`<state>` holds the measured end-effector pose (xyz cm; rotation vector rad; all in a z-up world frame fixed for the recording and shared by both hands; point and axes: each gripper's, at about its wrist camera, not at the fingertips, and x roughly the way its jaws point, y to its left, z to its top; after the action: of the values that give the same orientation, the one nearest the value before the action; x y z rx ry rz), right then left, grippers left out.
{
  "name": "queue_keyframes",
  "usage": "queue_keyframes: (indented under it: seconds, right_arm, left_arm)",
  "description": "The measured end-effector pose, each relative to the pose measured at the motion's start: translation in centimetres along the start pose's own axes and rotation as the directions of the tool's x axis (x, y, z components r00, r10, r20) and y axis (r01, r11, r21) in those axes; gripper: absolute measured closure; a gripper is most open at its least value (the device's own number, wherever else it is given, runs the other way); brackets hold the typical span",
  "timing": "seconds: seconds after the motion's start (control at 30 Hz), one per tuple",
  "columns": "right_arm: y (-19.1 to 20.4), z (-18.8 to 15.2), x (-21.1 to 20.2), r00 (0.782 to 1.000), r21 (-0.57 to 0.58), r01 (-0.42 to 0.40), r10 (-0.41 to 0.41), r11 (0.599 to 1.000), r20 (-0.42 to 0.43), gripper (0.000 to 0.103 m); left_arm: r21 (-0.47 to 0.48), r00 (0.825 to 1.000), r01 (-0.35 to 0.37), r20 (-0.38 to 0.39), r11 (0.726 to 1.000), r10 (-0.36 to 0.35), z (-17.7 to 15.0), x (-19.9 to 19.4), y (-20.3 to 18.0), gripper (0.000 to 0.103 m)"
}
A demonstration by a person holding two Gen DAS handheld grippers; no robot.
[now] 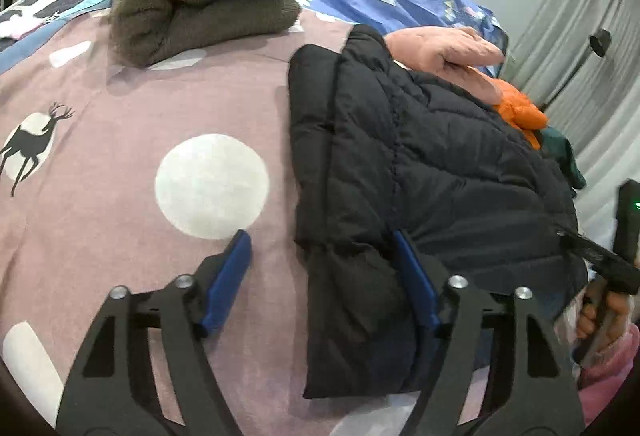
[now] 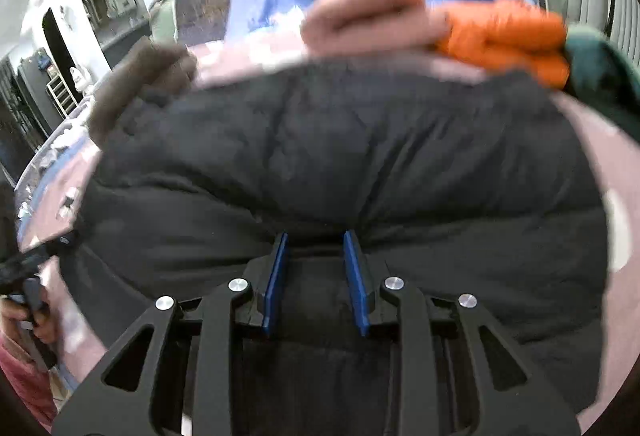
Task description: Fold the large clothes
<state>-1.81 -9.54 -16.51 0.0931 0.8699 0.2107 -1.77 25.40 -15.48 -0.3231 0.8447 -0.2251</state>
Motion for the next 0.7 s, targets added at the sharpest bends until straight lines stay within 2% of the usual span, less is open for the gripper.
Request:
queue_keyframes:
  seconds: [0.07,0.13,0.17,0.27,0.43,0.5,0.53,0.6,0.63,0.7]
  right_arm:
    - [0.0,1.1,-0.9,1.000,0.011,-0.021,0.021,1.000,-0.015,0.072]
    - [0.0,2.7,-2.3,0.997,0.025,-0.072,0.072,0.997,0.019,0.068]
    - [0.3,3.5,-2.8,0.996,0.016,-0.074,0.073,0.997,0.044,0.067]
    - [1.6,6.3,-3.1,0.993,-0.036,-0.037,0.041,0.999,0.108,0.067]
    - [3.1,11.1,0.7,0.995,-0.018,-0.046,0.047,0.999,0.086,0.067]
    - [3.2,12.3,2.5,0.997,-0.016,-0.002,0.003,1.000,0.077,0.067]
    - [3.2,12.6,4.3,0.999,-0.015,0.024,-0.024,1.000,0.041,0.067]
    - [2.5,12.0,9.0,0.996,0.002,0.020,-0.020,1.000,-0.083,0.066]
    - [2.2,10.9,11.1,0.997,-0.011,0.023,-0.024,1.000,-0.069,0.066]
    - [2.4,10.2,11.7,0.998,-0.043,0.053,-0.054,0.998,-0.023,0.067]
  left_arm:
    - [-0.004,1.000,0.019,0.002,1.000,-0.019,0.1,-0.3,0.2,0.037]
    - [-0.026,0.998,0.055,0.004,0.998,-0.055,0.9,-0.6,0.6,0.033]
    - [-0.036,0.998,0.067,0.010,0.997,-0.067,1.2,-0.7,0.9,0.027]
    - [-0.040,0.996,0.081,0.048,0.996,-0.079,2.6,-0.8,1.1,0.023]
    - [-0.051,0.994,0.103,0.024,0.993,-0.102,3.6,1.0,1.2,0.019]
    - [-0.055,0.993,0.114,-0.003,0.992,-0.114,3.6,1.9,1.2,0.019]
    - [-0.056,0.993,0.119,-0.011,0.991,-0.120,3.5,2.2,1.2,0.017]
    - [-0.056,0.990,0.140,-0.012,0.989,-0.141,3.4,2.7,1.3,0.014]
    - [-0.055,0.989,0.150,-0.011,0.987,-0.151,3.3,2.9,1.3,0.013]
    - [-0.046,0.985,0.173,-0.012,0.984,-0.173,3.2,3.3,1.3,0.013]
